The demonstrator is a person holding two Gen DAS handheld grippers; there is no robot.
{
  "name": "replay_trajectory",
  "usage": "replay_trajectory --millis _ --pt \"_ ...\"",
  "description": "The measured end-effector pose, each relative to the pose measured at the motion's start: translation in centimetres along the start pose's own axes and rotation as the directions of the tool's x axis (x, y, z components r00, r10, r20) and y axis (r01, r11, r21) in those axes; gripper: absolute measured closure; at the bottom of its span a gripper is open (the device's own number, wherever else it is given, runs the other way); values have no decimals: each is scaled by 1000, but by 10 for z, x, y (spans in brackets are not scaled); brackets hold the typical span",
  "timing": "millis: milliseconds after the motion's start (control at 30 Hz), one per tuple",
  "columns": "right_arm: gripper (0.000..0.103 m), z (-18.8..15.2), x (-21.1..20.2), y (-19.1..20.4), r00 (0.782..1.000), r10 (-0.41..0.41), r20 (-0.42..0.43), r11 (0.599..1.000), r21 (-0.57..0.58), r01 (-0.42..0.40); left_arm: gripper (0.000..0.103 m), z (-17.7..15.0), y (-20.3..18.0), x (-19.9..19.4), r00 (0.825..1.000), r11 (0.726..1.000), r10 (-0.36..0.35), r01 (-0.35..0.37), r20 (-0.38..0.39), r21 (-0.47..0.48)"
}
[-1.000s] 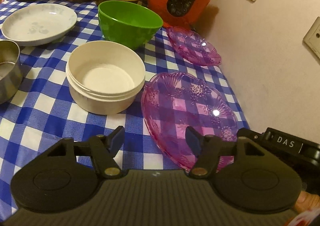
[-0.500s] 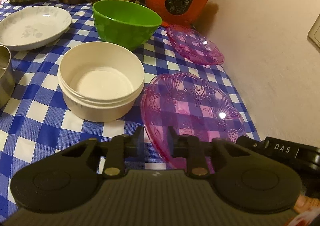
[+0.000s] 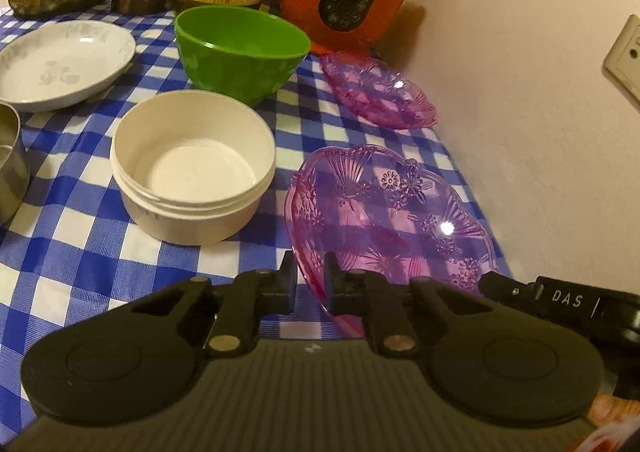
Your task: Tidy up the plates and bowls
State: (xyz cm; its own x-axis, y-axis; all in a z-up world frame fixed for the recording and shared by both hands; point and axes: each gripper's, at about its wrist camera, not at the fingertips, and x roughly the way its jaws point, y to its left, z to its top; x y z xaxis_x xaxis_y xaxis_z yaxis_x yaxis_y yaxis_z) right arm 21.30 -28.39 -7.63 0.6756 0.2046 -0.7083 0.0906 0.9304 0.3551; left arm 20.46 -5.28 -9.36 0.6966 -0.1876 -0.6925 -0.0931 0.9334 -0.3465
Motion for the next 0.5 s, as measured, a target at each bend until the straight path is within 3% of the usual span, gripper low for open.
replay_trajectory --millis 233,500 --pt "94 13 -35 12 998 17 65 1000 -14 -16 91 12 -5 -28 998 999 -42 42 42 1" --pt "94 25 -50 60 991 82 105 995 -66 -76 91 41 13 -69 992 1000 -10 11 124 -2"
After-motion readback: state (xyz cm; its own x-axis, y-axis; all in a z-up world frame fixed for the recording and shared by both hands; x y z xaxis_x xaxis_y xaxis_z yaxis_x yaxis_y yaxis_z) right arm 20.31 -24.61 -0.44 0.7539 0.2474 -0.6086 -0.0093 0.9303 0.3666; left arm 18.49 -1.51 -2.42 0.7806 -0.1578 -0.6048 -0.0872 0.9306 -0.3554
